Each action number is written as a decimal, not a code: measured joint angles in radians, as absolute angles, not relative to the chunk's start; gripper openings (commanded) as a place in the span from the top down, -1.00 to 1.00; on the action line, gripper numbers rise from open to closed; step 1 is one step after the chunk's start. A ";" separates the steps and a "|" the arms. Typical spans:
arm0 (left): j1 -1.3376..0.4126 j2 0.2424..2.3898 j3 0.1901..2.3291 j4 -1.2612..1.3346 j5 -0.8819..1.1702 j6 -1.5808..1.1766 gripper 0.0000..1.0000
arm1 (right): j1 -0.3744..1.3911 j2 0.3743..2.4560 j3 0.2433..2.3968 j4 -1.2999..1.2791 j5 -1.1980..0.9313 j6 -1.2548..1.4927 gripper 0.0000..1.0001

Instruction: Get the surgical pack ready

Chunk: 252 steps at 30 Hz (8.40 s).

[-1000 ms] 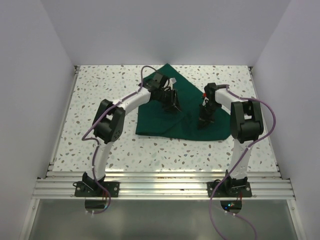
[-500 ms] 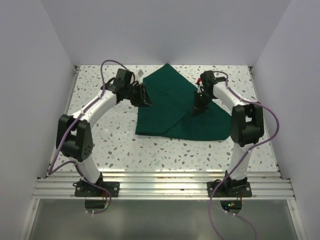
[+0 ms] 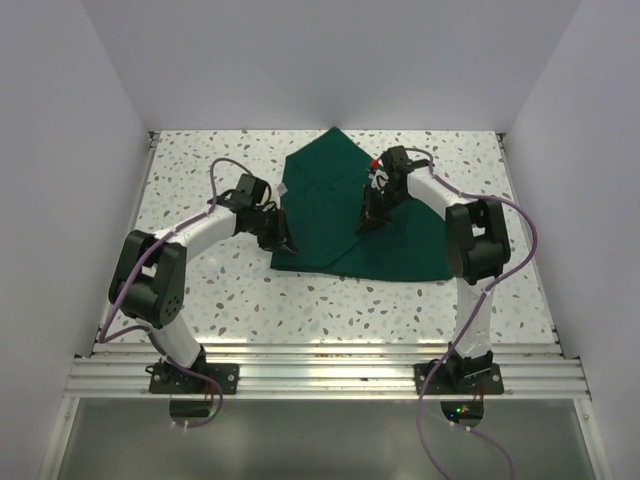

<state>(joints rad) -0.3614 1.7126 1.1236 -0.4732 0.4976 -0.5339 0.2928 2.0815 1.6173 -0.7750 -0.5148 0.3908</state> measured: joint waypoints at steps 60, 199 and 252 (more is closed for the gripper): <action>-0.413 1.794 1.233 -0.406 0.625 -0.451 0.48 | -0.379 1.949 1.328 -0.720 -0.110 0.382 0.62; -0.210 1.897 1.165 -0.262 0.697 -0.631 0.66 | 0.226 1.909 1.073 -0.542 -0.882 0.425 0.99; -0.091 2.714 2.048 0.305 0.803 -1.100 0.31 | 0.085 2.733 2.163 0.043 -0.793 1.057 0.54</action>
<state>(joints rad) -0.0914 2.7144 2.0476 0.3046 0.8028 -1.0996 0.0853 2.7327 2.1628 0.0429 -0.7929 1.0573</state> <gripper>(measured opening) 0.275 0.130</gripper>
